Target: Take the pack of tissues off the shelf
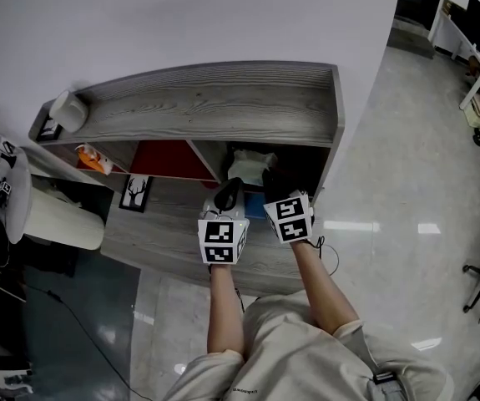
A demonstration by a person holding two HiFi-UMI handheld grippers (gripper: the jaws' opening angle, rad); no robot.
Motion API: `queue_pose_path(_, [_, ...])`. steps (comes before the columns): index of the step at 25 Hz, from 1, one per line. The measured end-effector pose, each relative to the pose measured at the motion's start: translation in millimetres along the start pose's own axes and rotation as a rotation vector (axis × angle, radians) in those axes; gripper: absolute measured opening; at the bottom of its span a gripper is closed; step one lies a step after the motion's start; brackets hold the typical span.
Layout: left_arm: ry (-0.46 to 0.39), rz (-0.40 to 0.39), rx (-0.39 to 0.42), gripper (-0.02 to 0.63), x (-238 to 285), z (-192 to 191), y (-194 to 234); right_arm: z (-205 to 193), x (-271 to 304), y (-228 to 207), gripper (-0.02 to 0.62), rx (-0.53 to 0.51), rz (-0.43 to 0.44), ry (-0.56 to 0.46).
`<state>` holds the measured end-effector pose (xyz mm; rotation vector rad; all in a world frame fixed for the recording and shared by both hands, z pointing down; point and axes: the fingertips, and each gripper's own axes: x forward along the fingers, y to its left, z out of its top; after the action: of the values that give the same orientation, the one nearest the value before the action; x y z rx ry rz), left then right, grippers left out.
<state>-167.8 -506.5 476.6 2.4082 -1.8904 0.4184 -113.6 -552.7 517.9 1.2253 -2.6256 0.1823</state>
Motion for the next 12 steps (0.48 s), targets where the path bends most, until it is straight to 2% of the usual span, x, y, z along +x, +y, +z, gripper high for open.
queue_pose_path(12, [-0.015, 0.015, -0.017, 0.011, -16, -2, -2, 15, -26, -1, 0.026, 0.041, -0.032, -0.094])
